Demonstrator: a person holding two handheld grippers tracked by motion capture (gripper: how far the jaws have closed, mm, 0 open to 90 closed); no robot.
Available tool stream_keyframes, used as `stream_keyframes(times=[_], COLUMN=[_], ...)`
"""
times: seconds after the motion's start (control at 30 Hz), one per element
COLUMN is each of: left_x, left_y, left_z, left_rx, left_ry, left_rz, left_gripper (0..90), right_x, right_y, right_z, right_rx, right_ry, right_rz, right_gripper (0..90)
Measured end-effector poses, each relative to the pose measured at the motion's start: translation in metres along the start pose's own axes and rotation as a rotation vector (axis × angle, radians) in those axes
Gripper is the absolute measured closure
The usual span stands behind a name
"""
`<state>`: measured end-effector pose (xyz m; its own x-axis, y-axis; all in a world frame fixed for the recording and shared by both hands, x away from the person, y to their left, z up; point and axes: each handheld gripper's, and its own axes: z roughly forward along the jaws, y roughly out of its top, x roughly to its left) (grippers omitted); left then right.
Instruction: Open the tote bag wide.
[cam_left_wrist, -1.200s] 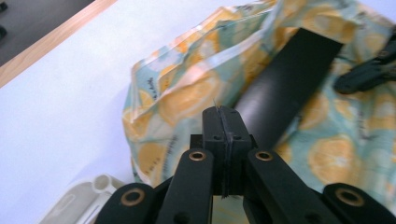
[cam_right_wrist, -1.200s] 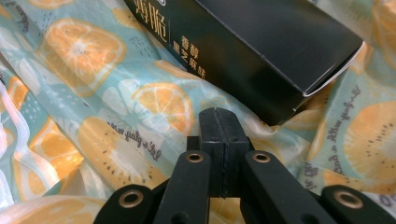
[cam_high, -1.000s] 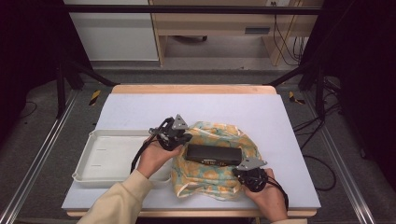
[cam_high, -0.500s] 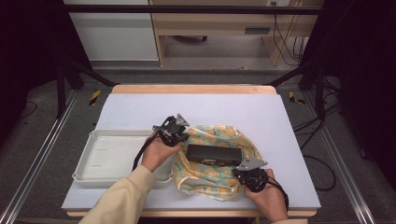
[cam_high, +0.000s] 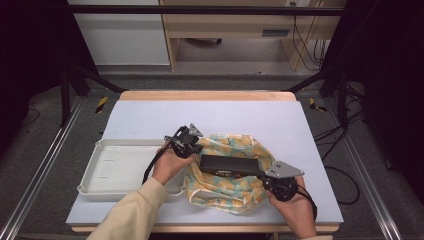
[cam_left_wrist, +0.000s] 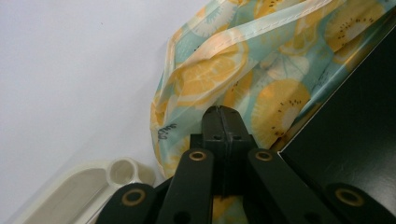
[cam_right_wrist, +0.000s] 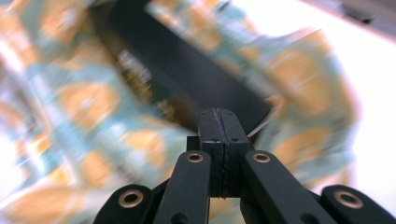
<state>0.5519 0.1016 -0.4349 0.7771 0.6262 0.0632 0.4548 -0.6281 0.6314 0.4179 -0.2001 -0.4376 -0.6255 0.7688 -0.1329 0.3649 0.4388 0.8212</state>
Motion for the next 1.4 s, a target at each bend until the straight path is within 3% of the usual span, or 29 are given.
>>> stream_keyframes(times=[0.1, 0.13, 0.17, 0.2, 0.33, 0.6, 0.9, 1.1, 1.13, 1.23, 1.3, 1.4], left_x=[0.000, 0.000, 0.000, 0.000, 0.000, -0.001, -0.002, -0.001, -0.001, -0.001, -0.004, -0.006], left_y=[0.000, 0.000, 0.000, 0.000, -0.001, -0.003, -0.003, -0.004, -0.004, -0.004, -0.003, -0.002], left_z=[0.000, 0.001, 0.001, 0.001, 0.002, 0.006, 0.008, 0.007, 0.004, -0.001, -0.008, -0.015], left_rx=[0.003, 0.003, 0.003, 0.004, 0.013, 0.025, 0.031, 0.026, 0.015, -0.009, -0.043, -0.071], left_ry=[0.001, 0.001, 0.001, 0.001, -0.005, -0.010, -0.012, -0.015, -0.016, -0.017, -0.024, -0.032], left_rz=[0.001, 0.001, 0.001, 0.000, 0.000, -0.001, -0.003, -0.012, -0.015, -0.019, -0.022, -0.024], left_gripper=[90.0, 90.0, 90.0, 90.0, 90.0, 90.0, 90.0, 90.0, 90.0, 90.0, 90.0, 88.3], right_x=[-0.009, -0.020, -0.020, -0.032, -0.051, -0.063, -0.068, -0.066, -0.063, -0.060, -0.053, -0.047], right_y=[0.005, 0.010, 0.010, 0.011, 0.002, -0.015, -0.022, -0.020, -0.017, -0.014, -0.008, -0.003], right_z=[0.000, 0.003, 0.003, 0.010, 0.030, 0.052, 0.060, 0.055, 0.047, 0.039, 0.024, 0.016], right_rx=[-0.026, -0.049, -0.049, -0.048, 0.027, 0.142, 0.161, 0.131, 0.090, 0.059, -0.002, -0.034], right_ry=[-0.033, -0.064, -0.064, -0.086, -0.097, -0.067, -0.060, -0.065, -0.068, -0.070, -0.068, -0.065], right_rz=[0.008, 0.025, 0.025, 0.047, 0.102, 0.169, 0.178, 0.172, 0.172, 0.168, 0.158, 0.148], right_gripper=[90.0, 90.0, 90.0, 90.0, 90.0, 90.0, 90.0, 90.0, 90.0, 90.0, 90.0, 89.8])
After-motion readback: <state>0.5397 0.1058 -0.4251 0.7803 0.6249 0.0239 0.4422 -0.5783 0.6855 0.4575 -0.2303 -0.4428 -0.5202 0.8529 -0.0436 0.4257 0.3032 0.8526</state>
